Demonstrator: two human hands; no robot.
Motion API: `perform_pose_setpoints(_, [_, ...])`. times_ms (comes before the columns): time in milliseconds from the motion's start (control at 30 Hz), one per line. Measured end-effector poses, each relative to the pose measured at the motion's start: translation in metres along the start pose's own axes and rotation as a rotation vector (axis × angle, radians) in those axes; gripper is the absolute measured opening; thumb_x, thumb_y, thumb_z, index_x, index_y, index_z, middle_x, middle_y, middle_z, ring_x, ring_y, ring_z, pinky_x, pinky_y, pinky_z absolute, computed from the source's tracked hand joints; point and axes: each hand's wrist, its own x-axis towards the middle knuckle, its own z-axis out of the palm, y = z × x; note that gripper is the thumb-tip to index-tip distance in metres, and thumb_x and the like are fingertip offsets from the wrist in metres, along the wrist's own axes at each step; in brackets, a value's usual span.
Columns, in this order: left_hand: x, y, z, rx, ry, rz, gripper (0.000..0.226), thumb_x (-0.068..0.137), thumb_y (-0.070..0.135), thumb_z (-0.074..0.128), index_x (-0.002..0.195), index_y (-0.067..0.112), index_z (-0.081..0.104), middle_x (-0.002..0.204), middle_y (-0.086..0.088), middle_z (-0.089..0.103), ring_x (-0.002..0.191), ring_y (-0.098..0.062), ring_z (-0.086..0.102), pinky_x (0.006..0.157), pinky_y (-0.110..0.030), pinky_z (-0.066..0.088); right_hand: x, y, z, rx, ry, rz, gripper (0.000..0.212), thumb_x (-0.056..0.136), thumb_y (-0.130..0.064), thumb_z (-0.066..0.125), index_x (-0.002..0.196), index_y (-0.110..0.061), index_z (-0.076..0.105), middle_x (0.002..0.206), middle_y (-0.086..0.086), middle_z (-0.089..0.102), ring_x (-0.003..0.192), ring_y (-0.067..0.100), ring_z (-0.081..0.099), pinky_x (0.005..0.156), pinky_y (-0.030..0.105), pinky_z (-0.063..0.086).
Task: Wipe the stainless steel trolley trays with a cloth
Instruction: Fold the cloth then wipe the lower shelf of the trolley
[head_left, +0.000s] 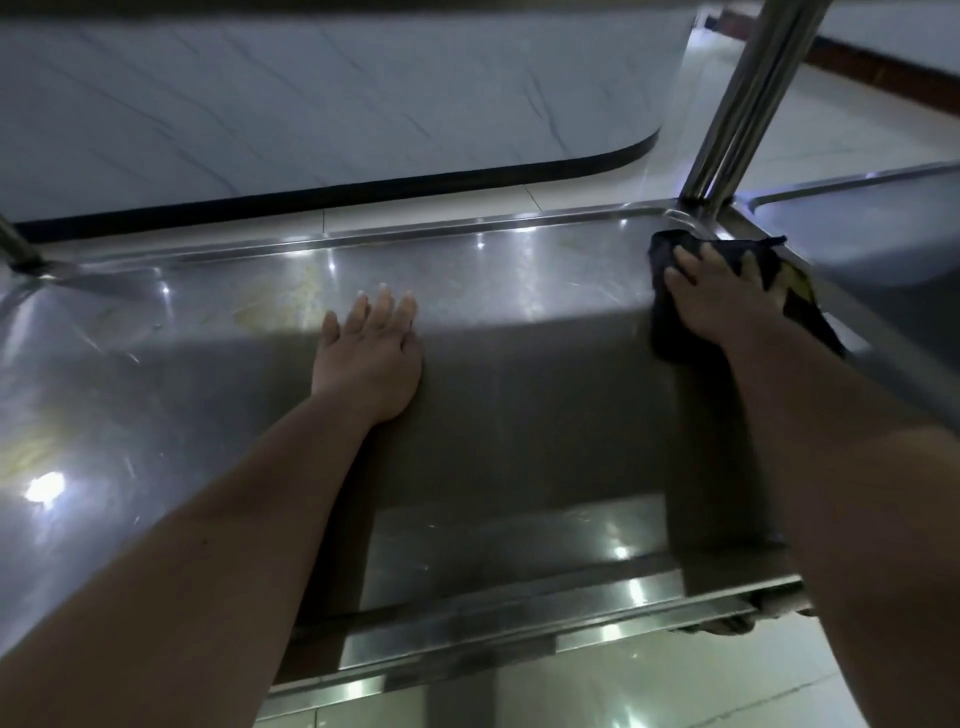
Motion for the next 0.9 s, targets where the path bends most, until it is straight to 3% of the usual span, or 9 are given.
perform_pose_setpoints(100, [0.000, 0.001, -0.003, 0.006, -0.008, 0.004, 0.052, 0.102, 0.038, 0.014, 0.153, 0.027, 0.008, 0.163, -0.001, 0.005, 0.150, -0.024, 0.002, 0.118, -0.048, 0.003, -0.013, -0.055, 0.002, 0.051, 0.030, 0.005, 0.053, 0.100, -0.052, 0.016, 0.152, -0.042, 0.008, 0.164, -0.008, -0.002, 0.147, 0.039, -0.008, 0.110, 0.069, -0.004])
perform_pose_setpoints(233, [-0.001, 0.001, -0.007, 0.009, -0.031, -0.003, 0.055, 0.103, 0.035, 0.017, 0.155, 0.022, 0.008, 0.164, -0.002, 0.003, 0.150, -0.024, 0.001, 0.118, -0.048, 0.005, -0.072, -0.175, 0.025, 0.040, 0.020, -0.432, 0.053, 0.100, -0.054, 0.017, 0.152, -0.043, 0.009, 0.163, -0.011, 0.000, 0.148, 0.037, -0.007, 0.112, 0.065, -0.004])
perform_pose_setpoints(333, [-0.004, -0.002, -0.008, 0.068, -0.069, -0.001, 0.059, 0.102, 0.033, 0.020, 0.156, 0.017, 0.003, 0.164, -0.002, -0.005, 0.150, -0.023, -0.005, 0.120, -0.049, 0.004, -0.108, -0.209, 0.034, 0.027, -0.007, -0.635, 0.054, 0.100, -0.056, 0.016, 0.152, -0.043, 0.012, 0.163, -0.012, 0.004, 0.149, 0.030, -0.004, 0.114, 0.059, -0.005])
perform_pose_setpoints(400, [-0.005, -0.001, -0.009, 0.000, -0.054, -0.010, 0.057, 0.102, 0.034, 0.017, 0.156, 0.020, 0.005, 0.164, 0.000, -0.002, 0.150, -0.021, -0.004, 0.120, -0.047, 0.003, -0.097, -0.182, 0.025, 0.038, -0.007, -0.618, 0.053, 0.100, -0.057, 0.018, 0.151, -0.045, 0.014, 0.163, -0.013, 0.006, 0.149, 0.027, 0.000, 0.116, 0.055, 0.000])
perform_pose_setpoints(500, [-0.004, 0.001, -0.009, -0.050, -0.026, -0.017, 0.054, 0.102, 0.034, 0.015, 0.155, 0.025, 0.007, 0.164, 0.002, 0.002, 0.150, -0.019, -0.001, 0.119, -0.046, 0.002, -0.056, -0.095, 0.011, 0.014, 0.025, -0.411, 0.052, 0.101, -0.054, 0.019, 0.152, -0.044, 0.016, 0.163, -0.011, 0.007, 0.149, 0.026, 0.004, 0.118, 0.051, 0.005])
perform_pose_setpoints(600, [-0.002, 0.001, -0.006, -0.043, -0.033, -0.022, 0.055, 0.102, 0.034, 0.014, 0.155, 0.025, 0.006, 0.164, 0.002, 0.001, 0.150, -0.020, -0.002, 0.119, -0.046, 0.000, -0.030, 0.000, 0.004, -0.103, -0.048, -0.133, 0.053, 0.102, -0.047, 0.013, 0.154, -0.038, 0.010, 0.164, -0.010, -0.005, 0.150, 0.026, -0.006, 0.116, 0.059, 0.004])
perform_pose_setpoints(667, [-0.002, 0.001, -0.005, -0.039, -0.034, -0.019, 0.055, 0.102, 0.035, 0.014, 0.155, 0.025, 0.005, 0.164, 0.001, 0.000, 0.150, -0.021, -0.002, 0.119, -0.047, -0.001, -0.034, 0.023, 0.004, -0.069, -0.046, 0.008, 0.053, 0.102, -0.048, 0.011, 0.154, -0.040, 0.007, 0.163, -0.011, -0.007, 0.149, 0.027, -0.011, 0.114, 0.063, 0.001])
perform_pose_setpoints(767, [-0.001, 0.002, -0.005, -0.043, -0.033, -0.021, 0.054, 0.103, 0.035, 0.015, 0.155, 0.024, 0.005, 0.164, 0.001, 0.000, 0.150, -0.022, -0.002, 0.119, -0.048, -0.001, -0.058, -0.013, 0.005, 0.049, 0.010, 0.063, 0.055, 0.100, -0.055, 0.014, 0.153, -0.043, 0.005, 0.163, -0.011, -0.005, 0.149, 0.033, -0.008, 0.113, 0.066, -0.004])
perform_pose_setpoints(900, [0.001, 0.002, -0.005, -0.063, -0.030, -0.030, 0.054, 0.103, 0.033, 0.015, 0.155, 0.023, 0.007, 0.164, -0.001, 0.002, 0.150, -0.022, 0.000, 0.119, -0.049, 0.000, -0.107, -0.115, 0.022, 0.052, 0.016, -0.276, 0.054, 0.100, -0.057, 0.016, 0.152, -0.047, 0.004, 0.163, -0.015, -0.005, 0.149, 0.033, -0.008, 0.113, 0.063, -0.006])
